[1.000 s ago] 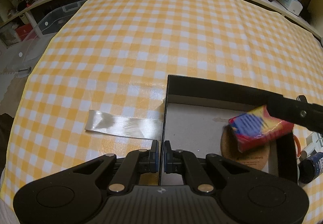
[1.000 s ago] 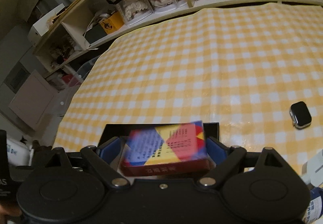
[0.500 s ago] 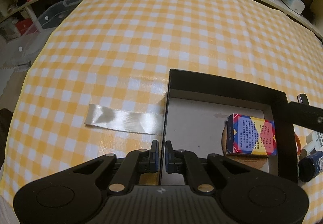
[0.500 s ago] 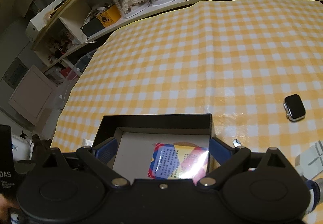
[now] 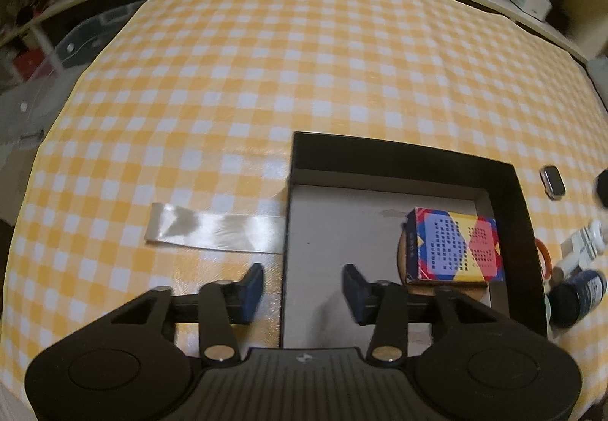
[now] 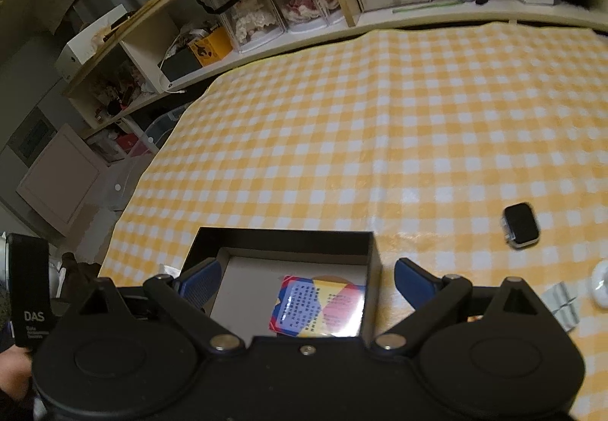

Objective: Organize rigid objects
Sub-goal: 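Move the right tool to the blue supplement bottle and grasp it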

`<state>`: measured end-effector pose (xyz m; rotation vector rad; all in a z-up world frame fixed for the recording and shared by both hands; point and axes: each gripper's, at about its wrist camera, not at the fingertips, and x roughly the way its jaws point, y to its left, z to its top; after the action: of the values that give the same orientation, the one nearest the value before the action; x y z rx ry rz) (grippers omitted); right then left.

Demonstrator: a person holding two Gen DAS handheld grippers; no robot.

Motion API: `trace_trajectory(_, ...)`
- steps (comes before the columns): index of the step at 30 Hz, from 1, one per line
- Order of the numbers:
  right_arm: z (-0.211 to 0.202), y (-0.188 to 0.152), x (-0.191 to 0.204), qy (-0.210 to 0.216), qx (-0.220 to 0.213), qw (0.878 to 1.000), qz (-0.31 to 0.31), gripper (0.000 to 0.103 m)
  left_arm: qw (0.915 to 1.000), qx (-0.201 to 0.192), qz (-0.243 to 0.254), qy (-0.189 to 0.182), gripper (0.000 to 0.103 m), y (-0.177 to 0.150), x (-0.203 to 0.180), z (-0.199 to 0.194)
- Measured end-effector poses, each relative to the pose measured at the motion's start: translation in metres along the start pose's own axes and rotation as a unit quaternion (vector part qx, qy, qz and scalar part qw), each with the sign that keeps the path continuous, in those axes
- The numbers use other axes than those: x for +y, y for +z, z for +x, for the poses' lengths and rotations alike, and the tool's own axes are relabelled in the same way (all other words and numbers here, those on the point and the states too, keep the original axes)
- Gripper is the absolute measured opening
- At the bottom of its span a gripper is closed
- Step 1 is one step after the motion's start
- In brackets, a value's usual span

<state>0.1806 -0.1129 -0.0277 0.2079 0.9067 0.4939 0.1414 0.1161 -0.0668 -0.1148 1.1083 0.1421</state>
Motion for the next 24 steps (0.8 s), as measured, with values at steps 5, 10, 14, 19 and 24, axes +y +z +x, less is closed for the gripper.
trace_trajectory(5, -0.034, 0.005, -0.017, -0.009, -0.02, 1.0, -0.002, 0.099, 0.9995, -0.01, 0.026, 0.016, 0.087, 0.001, -0.013, -0.003)
trace_trajectory(10, -0.066, 0.001, -0.042, -0.034, -0.042, 0.999, -0.005, 0.101, 0.9988, 0.013, 0.028, 0.037, 0.089, 0.005, -0.026, 0.002)
trace_trajectory(14, -0.084, -0.009, -0.064, -0.057, -0.05, 0.997, -0.005, 0.101, 0.9974, 0.011, 0.036, 0.061, 0.09, 0.003, -0.044, 0.006)
trace_trajectory(19, -0.094, -0.018, -0.079, -0.058, -0.052, 0.997, 0.0, 0.101, 0.999, -0.018, 0.012, 0.038, 0.094, -0.012, -0.042, 0.006)
trace_trajectory(24, -0.094, -0.018, -0.077, -0.048, -0.058, 0.997, 0.001, 0.102, 0.9995, -0.019, -0.007, 0.024, 0.095, -0.015, -0.027, 0.011)
